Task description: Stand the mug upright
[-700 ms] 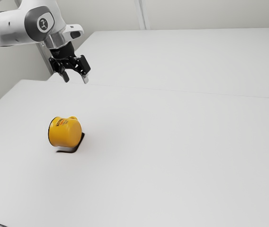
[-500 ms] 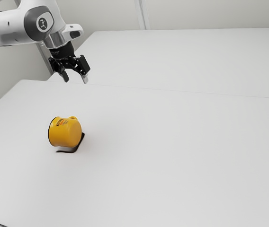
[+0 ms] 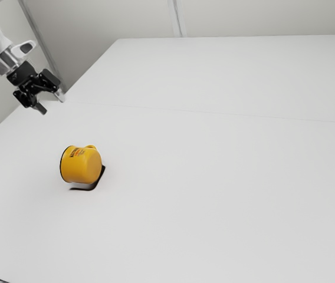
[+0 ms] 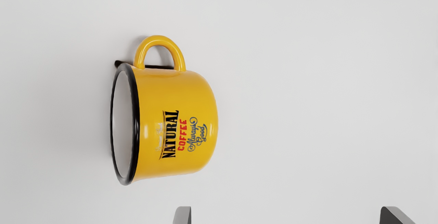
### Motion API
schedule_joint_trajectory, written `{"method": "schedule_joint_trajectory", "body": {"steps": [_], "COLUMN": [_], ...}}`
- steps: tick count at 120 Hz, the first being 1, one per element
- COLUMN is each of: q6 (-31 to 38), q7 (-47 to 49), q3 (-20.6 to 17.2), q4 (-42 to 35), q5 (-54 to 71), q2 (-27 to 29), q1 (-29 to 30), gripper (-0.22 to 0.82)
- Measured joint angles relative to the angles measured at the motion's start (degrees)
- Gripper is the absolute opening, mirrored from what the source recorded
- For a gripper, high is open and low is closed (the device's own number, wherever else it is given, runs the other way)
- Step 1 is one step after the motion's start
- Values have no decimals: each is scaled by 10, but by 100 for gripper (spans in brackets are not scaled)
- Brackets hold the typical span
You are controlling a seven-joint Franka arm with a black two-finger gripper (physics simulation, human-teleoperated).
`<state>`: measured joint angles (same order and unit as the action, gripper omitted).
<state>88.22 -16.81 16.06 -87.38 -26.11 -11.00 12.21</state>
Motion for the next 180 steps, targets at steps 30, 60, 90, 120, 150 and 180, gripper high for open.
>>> {"method": "schedule_joint_trajectory", "body": {"steps": [30, 60, 90, 120, 150, 180], "q6": [-33, -49, -50, -63, -75, -78], "q7": [-101, -187, -256, -309, -347, -371], "q3": [10, 10, 8, 8, 8, 6], "q4": [20, -31, -89, -116, -119, -133], "q5": [-128, -185, -217, -280, -298, -299], "q2": [-129, -164, -164, -163, -159, -134], "q1": [82, 100, 96, 102, 102, 101], "gripper": [60, 60, 60, 48, -2, -14]}}
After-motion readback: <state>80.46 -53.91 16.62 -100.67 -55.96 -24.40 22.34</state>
